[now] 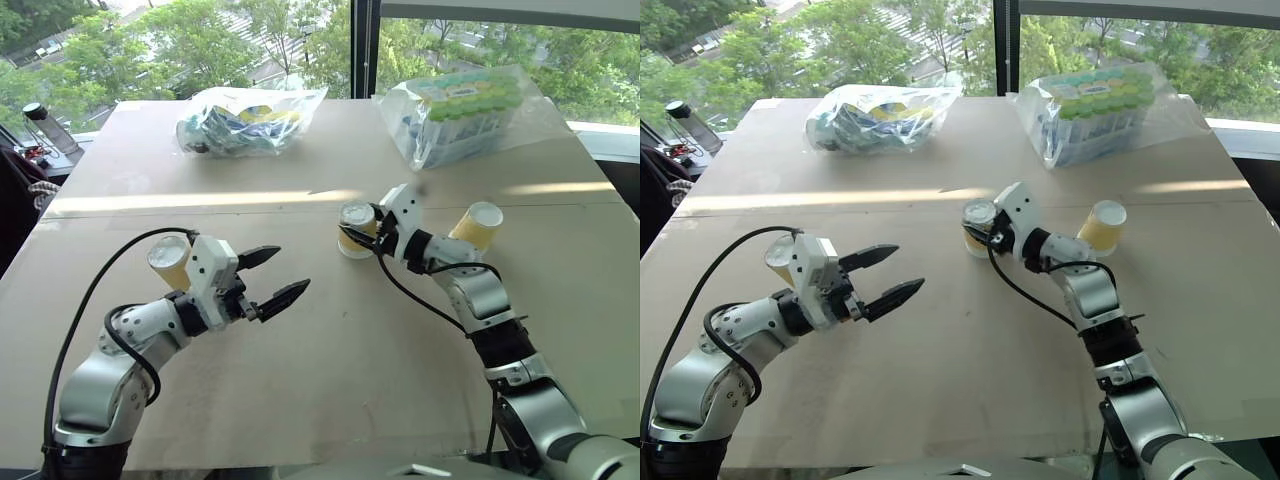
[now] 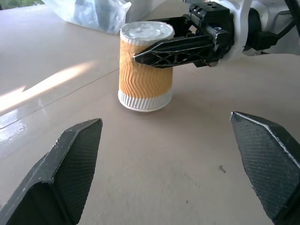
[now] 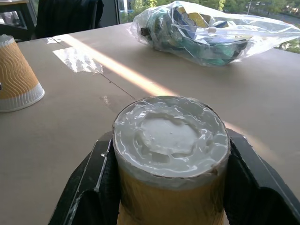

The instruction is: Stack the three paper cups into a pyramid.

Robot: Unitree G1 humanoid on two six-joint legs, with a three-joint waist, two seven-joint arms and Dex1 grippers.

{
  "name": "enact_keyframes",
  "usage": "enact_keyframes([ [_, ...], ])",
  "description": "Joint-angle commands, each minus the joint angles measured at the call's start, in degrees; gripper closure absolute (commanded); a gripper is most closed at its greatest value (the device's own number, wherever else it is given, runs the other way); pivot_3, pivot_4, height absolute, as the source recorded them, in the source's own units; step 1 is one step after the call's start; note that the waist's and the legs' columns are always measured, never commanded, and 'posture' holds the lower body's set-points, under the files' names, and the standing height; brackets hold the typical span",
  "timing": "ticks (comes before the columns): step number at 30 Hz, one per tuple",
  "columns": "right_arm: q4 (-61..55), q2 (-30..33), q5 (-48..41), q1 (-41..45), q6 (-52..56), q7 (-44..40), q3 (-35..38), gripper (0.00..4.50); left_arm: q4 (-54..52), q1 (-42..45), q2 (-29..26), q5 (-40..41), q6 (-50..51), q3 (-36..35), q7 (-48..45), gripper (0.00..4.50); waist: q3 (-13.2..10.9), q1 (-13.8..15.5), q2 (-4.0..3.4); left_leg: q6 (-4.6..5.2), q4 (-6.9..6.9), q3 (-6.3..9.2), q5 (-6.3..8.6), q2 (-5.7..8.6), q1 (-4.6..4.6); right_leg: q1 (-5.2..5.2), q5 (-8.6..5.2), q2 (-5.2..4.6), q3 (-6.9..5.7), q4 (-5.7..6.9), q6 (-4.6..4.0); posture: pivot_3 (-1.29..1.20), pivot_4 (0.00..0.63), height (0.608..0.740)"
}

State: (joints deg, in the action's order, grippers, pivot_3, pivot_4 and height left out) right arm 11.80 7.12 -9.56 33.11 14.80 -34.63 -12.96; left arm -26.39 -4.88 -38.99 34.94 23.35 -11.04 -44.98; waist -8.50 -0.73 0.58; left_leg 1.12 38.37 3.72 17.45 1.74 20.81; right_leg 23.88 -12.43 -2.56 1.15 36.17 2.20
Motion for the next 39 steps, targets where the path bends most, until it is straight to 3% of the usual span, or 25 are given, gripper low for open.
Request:
enact_keyframes([
  [1,1.4,-0.8,0.1,1.9,0.0,-1.0,-0.1,1.09,-1.8,-0.7,0.0,-0.7,-1.0,-1.1,0.1,0.0,0.0,-0.2,0.0,0.0,-0.01,-0.03,0.0,0.01,-0.01,0.0,0.0,-0.02,0.02,-0.03,0.01,0.0,0.15,0.74],
  [3,0.1,-0.6,-0.1,1.3,0.0,-1.3,0.4,0.07,-1.5,-1.0,0.0,-0.8,-1.6,-1.2,-0.2,0.0,0.0,-0.3,-0.01,0.0,-0.02,-0.04,0.0,0.01,-0.01,0.0,0.0,-0.03,0.01,-0.05,0.01,0.0,0.15,0.74],
  [4,-1.0,-0.4,-0.4,0.8,0.1,-1.2,0.8,0.03,-1.4,-0.9,0.2,-0.9,-1.8,-1.2,-0.4,0.0,0.0,-0.3,-0.01,0.0,-0.04,-0.04,0.0,0.01,-0.01,0.01,0.0,-0.03,0.01,-0.05,0.01,0.0,0.15,0.74],
  [13,-23.2,10.8,-1.1,-10.5,3.6,-2.5,4.0,0.03,-2.9,3.8,2.1,2.5,-2.9,0.7,-4.0,0.0,0.0,0.1,-0.01,0.02,-0.02,0.02,0.01,0.02,-0.01,-0.02,0.01,-0.09,-0.08,0.01,0.02,0.0,0.15,0.74],
  [17,-28.2,14.0,2.0,-17.9,-6.1,2.1,10.2,0.03,-3.9,9.9,1.7,2.3,1.1,3.5,-1.9,0.0,0.0,0.0,0.01,0.03,-0.02,0.02,0.01,0.01,-0.03,-0.02,0.01,-0.05,-0.09,0.06,0.02,0.0,0.15,0.74],
  [24,-26.8,15.3,2.2,-21.8,-5.5,11.0,22.0,0.03,-4.3,20.1,2.5,4.0,6.7,8.5,-1.8,0.0,0.0,-0.1,0.05,0.02,0.05,-0.11,0.0,0.02,-0.1,-0.04,0.01,0.21,0.06,0.2,0.04,0.0,0.15,0.74],
  [39,-17.0,10.2,-5.1,-18.5,-0.1,11.8,23.6,0.03,-5.2,24.4,1.1,5.1,9.7,9.8,-3.2,0.0,0.0,0.0,0.06,0.02,0.04,-0.18,0.0,-0.04,-0.1,-0.03,0.0,0.33,0.19,0.16,0.02,0.0,0.15,0.74],
])
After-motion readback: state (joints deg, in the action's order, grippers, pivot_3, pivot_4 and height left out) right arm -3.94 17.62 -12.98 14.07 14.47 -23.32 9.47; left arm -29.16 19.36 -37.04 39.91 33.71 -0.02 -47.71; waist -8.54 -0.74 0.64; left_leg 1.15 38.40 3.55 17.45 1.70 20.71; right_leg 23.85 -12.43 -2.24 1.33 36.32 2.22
